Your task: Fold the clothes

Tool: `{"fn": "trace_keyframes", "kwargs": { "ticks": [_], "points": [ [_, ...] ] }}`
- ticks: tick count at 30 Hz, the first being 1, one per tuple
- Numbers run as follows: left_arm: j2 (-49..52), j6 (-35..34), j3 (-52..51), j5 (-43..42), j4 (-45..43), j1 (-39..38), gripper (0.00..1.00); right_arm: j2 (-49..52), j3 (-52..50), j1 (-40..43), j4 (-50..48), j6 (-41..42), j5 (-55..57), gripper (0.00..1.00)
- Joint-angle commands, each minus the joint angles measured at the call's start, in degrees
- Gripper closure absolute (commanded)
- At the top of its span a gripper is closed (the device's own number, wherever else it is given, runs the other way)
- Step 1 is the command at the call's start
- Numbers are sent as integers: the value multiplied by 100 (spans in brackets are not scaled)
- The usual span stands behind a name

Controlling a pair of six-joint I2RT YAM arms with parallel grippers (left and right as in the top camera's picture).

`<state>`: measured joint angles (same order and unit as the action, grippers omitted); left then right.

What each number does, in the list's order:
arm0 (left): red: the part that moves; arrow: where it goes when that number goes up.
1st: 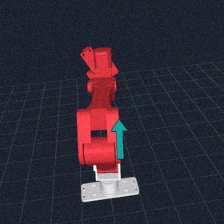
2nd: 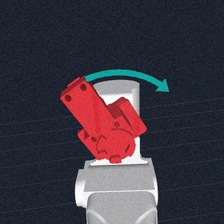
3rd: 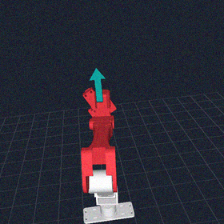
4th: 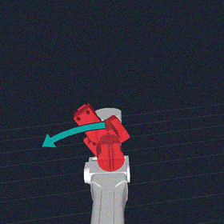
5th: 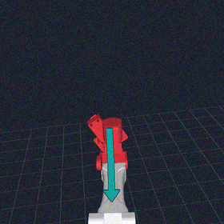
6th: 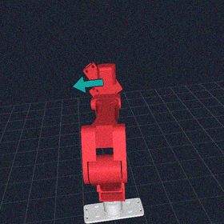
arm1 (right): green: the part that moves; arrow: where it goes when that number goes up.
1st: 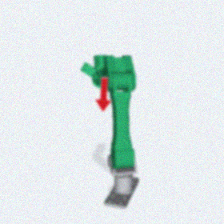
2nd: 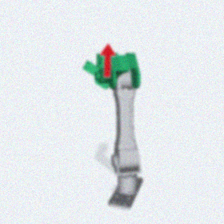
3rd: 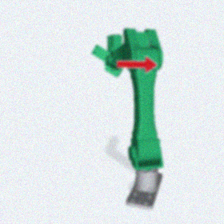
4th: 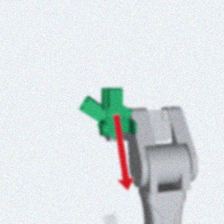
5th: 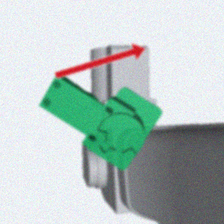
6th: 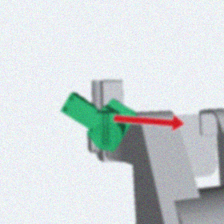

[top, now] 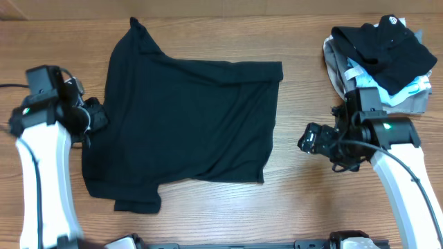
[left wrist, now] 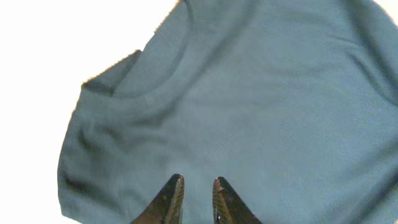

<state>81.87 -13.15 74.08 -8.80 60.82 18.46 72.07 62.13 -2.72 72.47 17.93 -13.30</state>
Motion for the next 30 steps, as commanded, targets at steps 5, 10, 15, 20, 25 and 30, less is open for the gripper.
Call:
{"fn": "trace_keyframes", "kwargs": {
  "ticks": [5,10,15,20,25,30],
  "points": [
    [-850,-28,-81,-413,1202,-603,78,-221,-37,11,422,-39,-52,0],
    [-933,-802,-986,74,1427,-1552,78,-221,-42,11,417,-39,-52,0],
    [-1174,-1882,-2793,-190,417,-2181,66,-219,-42,11,415,-39,-48,0],
    [-1191,-2581,-3816,-282,-181,-2236,66,-90,-42,11,417,-39,-48,0],
    [-1191,-3193,-4505,57,-807,-2234,66,195,-42,11,417,-37,-52,0],
    [-1185,-3185,-4540,61,-1716,-2225,43,330,-42,11,393,-37,-52,0]
  ]
}}
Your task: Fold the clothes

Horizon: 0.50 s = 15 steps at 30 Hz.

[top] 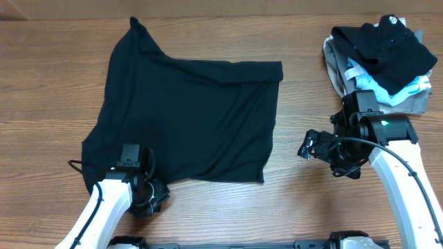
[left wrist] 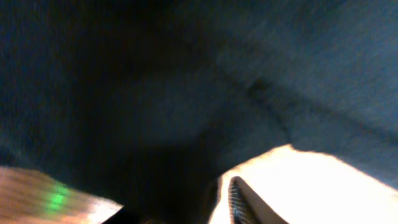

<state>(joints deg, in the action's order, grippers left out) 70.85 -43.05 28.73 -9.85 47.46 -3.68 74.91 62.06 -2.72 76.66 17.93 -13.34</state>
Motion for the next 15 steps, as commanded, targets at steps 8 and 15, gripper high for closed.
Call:
{"fn": "trace_keyframes", "kwargs": {
  "ticks": [8,15],
  "points": [
    [181,-15,-4,798,-1845,-9,34,66,-35,11,-234,-37,-48,0],
    [1561,627,168,726,-3565,2,42,66,-35,11,-662,-39,-48,0]
  ]
}}
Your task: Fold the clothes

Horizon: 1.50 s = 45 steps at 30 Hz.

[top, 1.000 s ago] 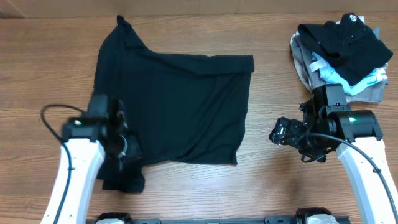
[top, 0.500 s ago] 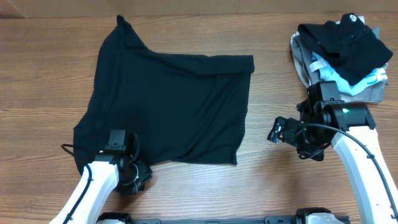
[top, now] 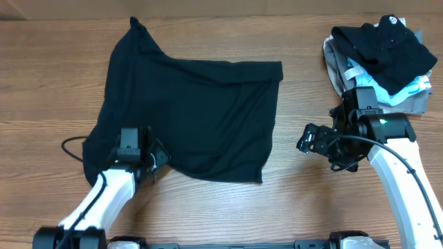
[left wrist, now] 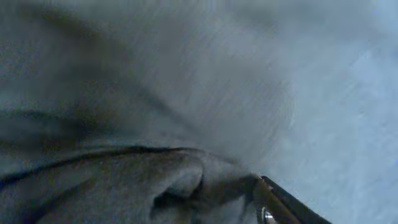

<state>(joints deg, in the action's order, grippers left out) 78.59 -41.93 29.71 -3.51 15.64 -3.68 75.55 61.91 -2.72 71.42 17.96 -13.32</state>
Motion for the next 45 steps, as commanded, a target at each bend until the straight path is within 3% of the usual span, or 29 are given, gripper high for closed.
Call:
{"fn": "trace_keyframes", "kwargs": {
  "ticks": [1,3,6,11,14,20,25,29,34,45],
  "points": [
    [970,664,219,61,-389,2,43,2,-20,11,-186,-42,-50,0],
    [1364,1196,732,-109,-157,2,44,2,-20,11,-284,-42,-52,0],
    [1860,1926,2048,-122,1084,2,45,2,-20,11,-372,-39,-52,0],
    [1867,1967,3639,-234,3480,-4,52,2,-20,11,-365,-39,-55,0],
    [1867,1967,3849,-227,4564,-15,53,2,-20,11,-380,-46,-50,0],
    [1869,1956,3657,-4,5449,-72,61,2,-46,11,-562,-308,-52,0],
    [1869,1408,3110,863,5289,-157,60,7,-177,11,-739,-323,-52,0],
    [1869,1408,2686,1143,4444,-157,59,9,-208,11,-756,-345,-52,0],
    [1871,1495,2577,1121,3786,-160,59,9,-208,11,-772,-345,-52,0],
    [1882,1517,2312,750,3230,-221,58,9,-208,11,-813,-345,-50,0]
  ]
}}
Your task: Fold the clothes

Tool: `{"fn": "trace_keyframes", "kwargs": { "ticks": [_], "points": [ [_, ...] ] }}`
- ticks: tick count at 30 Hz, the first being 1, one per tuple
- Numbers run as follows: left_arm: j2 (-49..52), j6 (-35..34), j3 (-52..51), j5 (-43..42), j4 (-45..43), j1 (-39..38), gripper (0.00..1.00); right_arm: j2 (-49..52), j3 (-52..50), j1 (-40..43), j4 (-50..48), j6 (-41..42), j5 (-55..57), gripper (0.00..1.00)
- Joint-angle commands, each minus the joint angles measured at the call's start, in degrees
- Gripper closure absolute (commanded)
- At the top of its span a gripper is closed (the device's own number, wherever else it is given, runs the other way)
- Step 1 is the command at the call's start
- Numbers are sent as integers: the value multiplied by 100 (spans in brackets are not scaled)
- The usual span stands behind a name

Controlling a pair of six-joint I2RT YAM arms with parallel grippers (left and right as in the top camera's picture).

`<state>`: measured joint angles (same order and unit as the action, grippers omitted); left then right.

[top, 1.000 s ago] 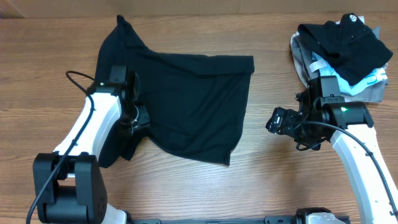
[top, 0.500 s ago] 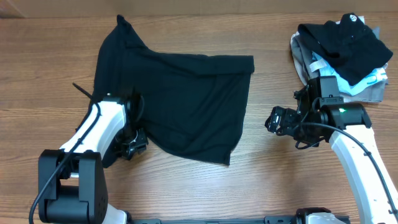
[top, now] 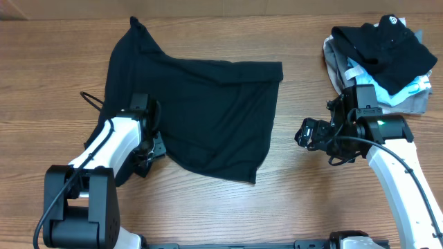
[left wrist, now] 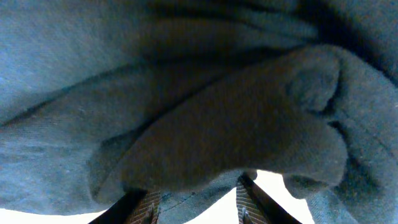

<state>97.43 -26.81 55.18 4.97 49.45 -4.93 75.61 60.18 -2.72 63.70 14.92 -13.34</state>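
Observation:
A black T-shirt (top: pixel 201 111) lies spread on the wooden table (top: pixel 55 62). Its lower left part is bunched and turned in under my left arm. My left gripper (top: pixel 148 153) sits on that bunched edge. In the left wrist view the left gripper (left wrist: pixel 198 200) stands open, fingers (left wrist: pixel 147 206) wide apart, with a hem of the shirt (left wrist: pixel 205 118) lying between them and folds heaped just ahead. My right gripper (top: pixel 309 134) hovers over bare table right of the shirt, touching nothing; its jaws are too small to read.
A pile of other clothes (top: pixel 381 55), black, grey and light blue, lies at the table's far right corner, just behind my right arm. A black cable (top: pixel 93 102) loops off the left arm over the table.
My left gripper has moved up and slightly right along the shirt's left side, and its jaws now stand open. The shirt's lower edge has drawn in. The right gripper barely shifted.
My left gripper first hovered at the shirt's left edge, by the collar. It then sat low at the bottom-left sleeve. Later it was higher, with cloth bunched at its fingers and the sleeve gone from the corner. Now that part lies turned in and the jaws are open.

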Motion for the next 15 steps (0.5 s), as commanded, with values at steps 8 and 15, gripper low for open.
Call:
{"fn": "trace_keyframes", "kwargs": {
  "ticks": [8,15],
  "points": [
    [-2,-39,-664,31,-511,-275,82,2,-35,11,-31,-149,-48,0],
    [-4,-44,-439,463,-59,-260,96,2,-37,11,0,-149,-57,0]
  ]
}}
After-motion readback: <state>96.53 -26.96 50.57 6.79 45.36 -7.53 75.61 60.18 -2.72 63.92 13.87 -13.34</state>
